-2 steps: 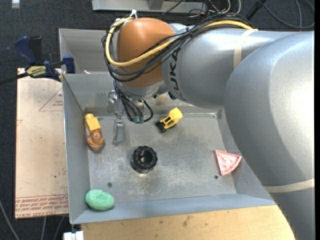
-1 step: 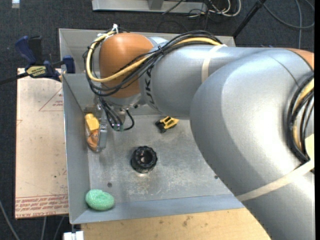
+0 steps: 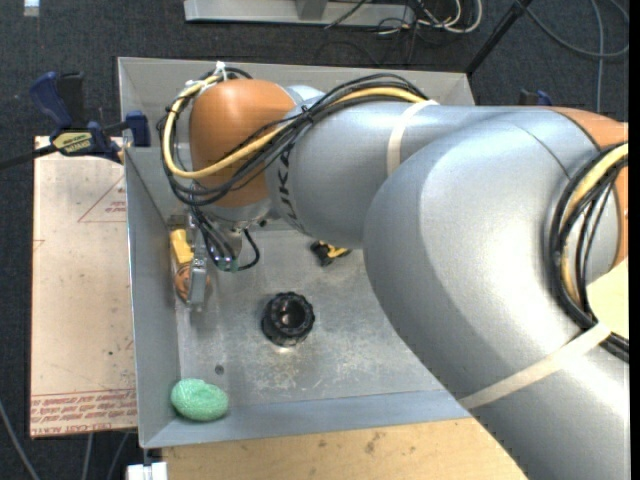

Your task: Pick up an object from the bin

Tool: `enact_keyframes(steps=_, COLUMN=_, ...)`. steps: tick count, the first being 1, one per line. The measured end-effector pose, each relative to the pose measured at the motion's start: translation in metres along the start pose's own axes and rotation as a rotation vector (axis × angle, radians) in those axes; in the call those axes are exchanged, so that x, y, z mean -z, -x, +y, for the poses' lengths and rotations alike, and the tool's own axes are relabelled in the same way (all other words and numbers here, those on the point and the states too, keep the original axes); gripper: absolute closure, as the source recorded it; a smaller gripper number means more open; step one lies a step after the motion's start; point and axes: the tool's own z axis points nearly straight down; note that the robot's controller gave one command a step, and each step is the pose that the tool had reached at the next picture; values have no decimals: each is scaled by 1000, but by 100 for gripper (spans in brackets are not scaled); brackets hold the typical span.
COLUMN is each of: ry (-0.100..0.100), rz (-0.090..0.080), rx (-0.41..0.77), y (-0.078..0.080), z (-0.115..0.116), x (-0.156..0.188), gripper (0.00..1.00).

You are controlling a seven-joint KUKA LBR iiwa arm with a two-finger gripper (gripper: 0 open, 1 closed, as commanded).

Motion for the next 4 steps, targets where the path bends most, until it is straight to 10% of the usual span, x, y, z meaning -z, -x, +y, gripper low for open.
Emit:
enact_keyframes(steps=1, ry=-2, rz=3, rx=-184, y=3, z=1, x=20, gripper=0)
enact_keyframes(steps=2, ry=-1, rz=-2, rx=45, y=-2, z=1, x=-3, gripper=0)
enact_keyframes(steps=3, ry=7, rz=-17, rx=-52, y=2, z=3, x=-11, gripper=100)
enact_keyframes(steps=4, ry=7, rz=-17, rx=-65, y=2, z=3, x=-11, gripper=100)
